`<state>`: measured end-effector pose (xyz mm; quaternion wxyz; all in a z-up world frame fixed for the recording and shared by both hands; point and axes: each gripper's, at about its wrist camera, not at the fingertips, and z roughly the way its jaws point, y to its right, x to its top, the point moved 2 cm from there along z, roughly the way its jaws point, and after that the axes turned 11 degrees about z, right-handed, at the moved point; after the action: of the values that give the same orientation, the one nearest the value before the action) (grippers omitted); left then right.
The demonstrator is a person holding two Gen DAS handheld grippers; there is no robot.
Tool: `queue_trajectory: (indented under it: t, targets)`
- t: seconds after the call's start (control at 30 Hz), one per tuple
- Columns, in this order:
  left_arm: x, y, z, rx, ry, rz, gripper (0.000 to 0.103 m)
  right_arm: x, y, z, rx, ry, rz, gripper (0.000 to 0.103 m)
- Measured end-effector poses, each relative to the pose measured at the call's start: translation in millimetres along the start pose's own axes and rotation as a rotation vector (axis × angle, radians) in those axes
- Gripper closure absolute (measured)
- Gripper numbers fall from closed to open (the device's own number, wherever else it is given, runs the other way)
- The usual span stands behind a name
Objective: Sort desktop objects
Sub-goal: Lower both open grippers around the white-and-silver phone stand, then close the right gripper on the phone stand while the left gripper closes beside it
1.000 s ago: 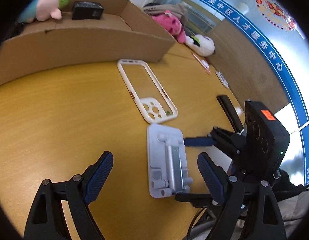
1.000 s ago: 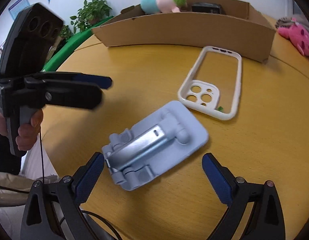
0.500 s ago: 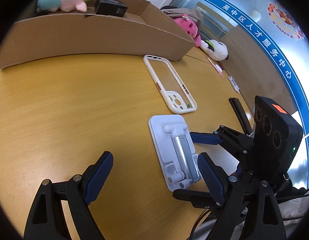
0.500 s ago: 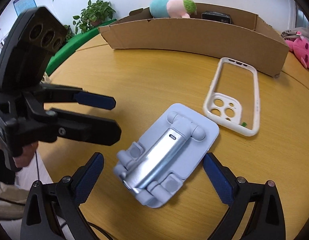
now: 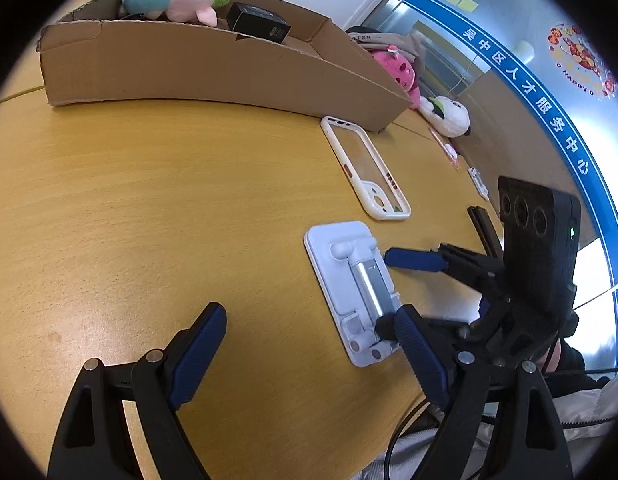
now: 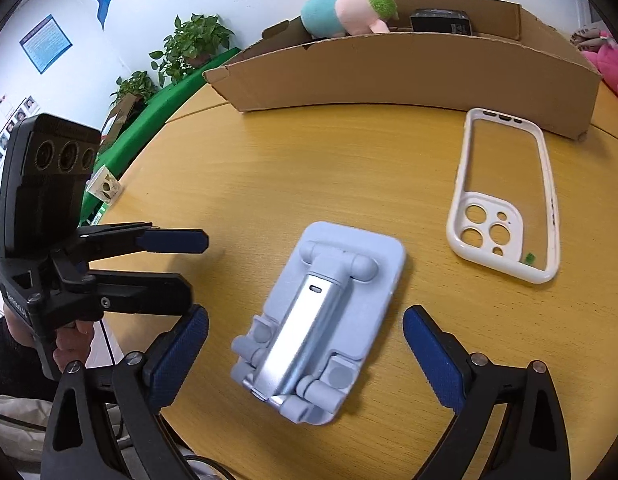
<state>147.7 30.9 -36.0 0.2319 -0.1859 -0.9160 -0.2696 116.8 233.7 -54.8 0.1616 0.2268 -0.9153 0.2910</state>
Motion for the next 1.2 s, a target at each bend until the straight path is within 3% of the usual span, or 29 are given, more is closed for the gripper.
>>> queue_trajectory:
  t: [0.2,0.27,0.33,0.57,0.7,0.77,0.83,1.2]
  targets:
    - [-5.7,15.5,11.4,-0.04,-0.028,-0.009,0.017,15.0,13.3,-9.0,0.007,0.015,0.051,0.008]
    - [-6.0,25.2,16.7,-0.045,-0.014,0.004,0.017,19.6,14.5,-9.2,-0.012,0.022,0.053,0.018]
    - [-6.4,35.6,27.1,-0.061,-0.021,0.005,0.017,23.8,14.6,-7.8,-0.022,0.03,0.062,0.02]
    - [-5.4,61.9,42.5,0.047,-0.022,0.111,0.018,21.7,8.5,4.8,-0.027,-0.003,0.052,0.02]
    - [-7.0,59.2,40.4,0.08,-0.015,0.114,0.028,22.9,1.2,10.9,-0.063,0.009,0.011,0.024]
    - [-8.7,58.0,38.9,0.094,-0.011,0.113,0.035,22.0,-1.9,13.0,-0.087,0.017,-0.015,0.034]
    - [-9.3,55.7,37.7,0.104,-0.014,0.114,0.043,21.1,-9.0,17.8,-0.133,0.031,-0.064,0.038]
    - [-14.1,39.7,26.1,0.075,-0.003,0.067,0.049,21.6,-9.2,16.4,-0.146,0.074,-0.053,0.045]
